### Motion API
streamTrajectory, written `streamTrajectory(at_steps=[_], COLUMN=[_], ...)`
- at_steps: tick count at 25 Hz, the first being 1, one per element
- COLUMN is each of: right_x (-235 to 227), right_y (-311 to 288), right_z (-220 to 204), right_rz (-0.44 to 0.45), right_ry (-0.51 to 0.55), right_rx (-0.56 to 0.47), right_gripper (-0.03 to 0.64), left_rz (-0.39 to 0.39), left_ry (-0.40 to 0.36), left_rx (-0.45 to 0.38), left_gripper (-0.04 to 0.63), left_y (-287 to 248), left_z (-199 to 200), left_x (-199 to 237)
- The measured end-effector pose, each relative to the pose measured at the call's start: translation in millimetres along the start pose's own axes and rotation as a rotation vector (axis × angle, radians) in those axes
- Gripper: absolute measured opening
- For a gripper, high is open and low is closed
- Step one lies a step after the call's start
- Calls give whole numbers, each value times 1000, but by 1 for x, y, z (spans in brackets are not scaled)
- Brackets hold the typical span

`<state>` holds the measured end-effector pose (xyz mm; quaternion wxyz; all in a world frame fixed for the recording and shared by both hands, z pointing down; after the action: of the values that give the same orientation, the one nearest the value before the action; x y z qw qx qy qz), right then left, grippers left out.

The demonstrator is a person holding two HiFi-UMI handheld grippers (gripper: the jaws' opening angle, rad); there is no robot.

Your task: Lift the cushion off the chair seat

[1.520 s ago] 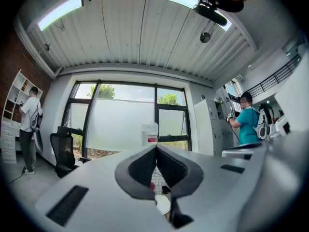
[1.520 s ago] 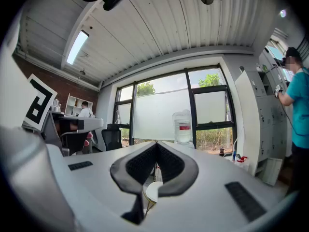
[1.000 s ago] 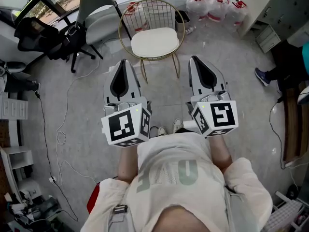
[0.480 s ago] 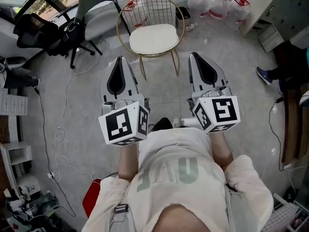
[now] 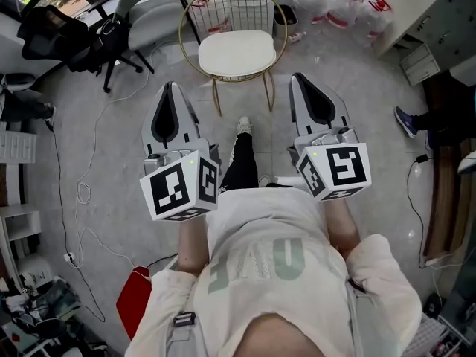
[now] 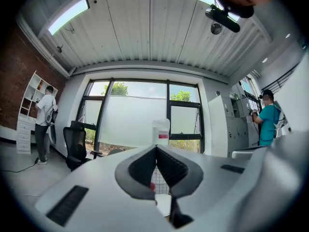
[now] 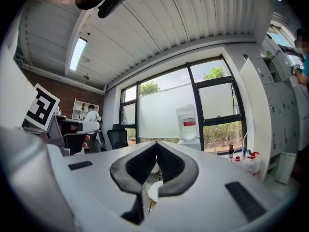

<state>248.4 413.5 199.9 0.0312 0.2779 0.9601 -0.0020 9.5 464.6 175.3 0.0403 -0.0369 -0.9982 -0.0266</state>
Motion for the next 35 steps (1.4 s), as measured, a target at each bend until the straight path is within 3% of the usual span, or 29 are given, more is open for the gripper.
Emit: streamTrajectory(at_steps=[6, 11, 24, 29, 35], right_x=[-13, -39, -92, -100, -116], right_y=[-36, -77, -239, -306, -384], right_z=[-8, -21, -5, 0, -3], right_rz=[-7, -64, -130, -196, -221], right_ry=[0, 1, 29, 135, 192], right_rx=[-18, -6, -5, -28, 24], right_gripper=[17, 17, 17, 17, 17], left_rz=[-5, -60, -111, -102, -91], left_ry=[-13, -25, -21, -9, 3], left_rx=[1, -4, -26, -16, 26], left_gripper=[14, 14, 14, 14, 14], left_y=[-42, -93, -273, -340, -415], left_z=[-12, -21, 0, -1, -9], left_x=[8, 6, 40, 70, 103])
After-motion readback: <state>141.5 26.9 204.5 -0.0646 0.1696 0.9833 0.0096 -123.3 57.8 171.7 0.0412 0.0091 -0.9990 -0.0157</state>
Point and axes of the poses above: the fingertips, and each gripper's own axes: y backward along the fingers, x to its left, z out of its top, the point moved 7 cm from there along y, backward along the fingers
